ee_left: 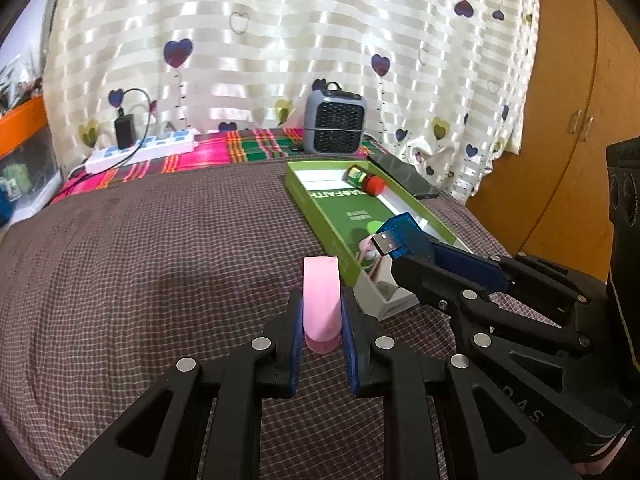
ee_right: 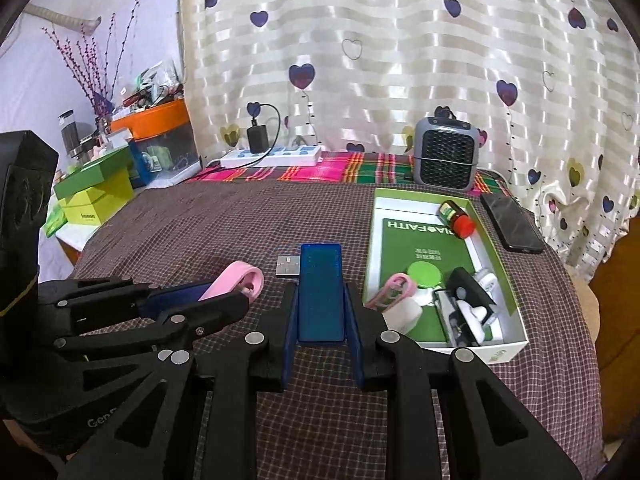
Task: Organize rigid objects
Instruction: 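Carry the pink stick and blue USB drive over the box with both grippers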
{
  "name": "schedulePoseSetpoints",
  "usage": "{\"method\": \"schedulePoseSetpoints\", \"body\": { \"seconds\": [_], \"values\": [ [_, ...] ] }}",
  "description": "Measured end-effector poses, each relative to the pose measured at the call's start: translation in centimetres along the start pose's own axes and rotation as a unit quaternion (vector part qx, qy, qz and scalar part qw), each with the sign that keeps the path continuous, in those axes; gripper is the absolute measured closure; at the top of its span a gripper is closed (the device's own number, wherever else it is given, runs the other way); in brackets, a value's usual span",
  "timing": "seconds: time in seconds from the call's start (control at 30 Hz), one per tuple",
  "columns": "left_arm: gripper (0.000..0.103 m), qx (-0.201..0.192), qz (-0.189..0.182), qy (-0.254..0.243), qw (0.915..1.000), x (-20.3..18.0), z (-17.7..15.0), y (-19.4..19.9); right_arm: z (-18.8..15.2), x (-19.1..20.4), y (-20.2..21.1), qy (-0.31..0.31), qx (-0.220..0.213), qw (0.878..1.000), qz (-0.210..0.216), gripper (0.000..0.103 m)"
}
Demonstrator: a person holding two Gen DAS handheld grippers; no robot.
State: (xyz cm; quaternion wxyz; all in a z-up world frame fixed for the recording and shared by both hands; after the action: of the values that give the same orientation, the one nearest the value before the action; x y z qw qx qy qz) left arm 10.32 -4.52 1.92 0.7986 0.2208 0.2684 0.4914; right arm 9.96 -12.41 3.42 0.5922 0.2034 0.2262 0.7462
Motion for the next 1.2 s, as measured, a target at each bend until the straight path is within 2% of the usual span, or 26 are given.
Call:
{"method": "schedulePoseSetpoints", "body": {
  "seconds": [0.6,1.2],
  "values": [
    [0.086,0.007,-0.023,-0.023,0.9994,-3.8,1.1,-2.7,-0.3,-4.7,-0.2,-0.021,-0.001,0.999,-0.032,0.080],
    [0.086,0.027,-0.037,-0.040,0.9981,-6.3,2.0,-8.1,-0.6,-10.1,-2.4,-0.034,0.013,0.997,-0.065,0.080]
  ]
}}
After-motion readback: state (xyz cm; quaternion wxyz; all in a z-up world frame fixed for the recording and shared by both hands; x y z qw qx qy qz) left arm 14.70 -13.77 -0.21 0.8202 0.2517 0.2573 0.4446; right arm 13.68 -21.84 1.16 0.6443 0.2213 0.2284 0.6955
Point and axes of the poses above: each gripper's, at about its wrist camera, not at the fingertips, and y roughly against the way its jaws point, x to its left, z to its top, the point moved 7 cm from there along -y, roughly the way its jaws point, and after that the axes turned 7 degrees about -z, right-handed, at the moved point
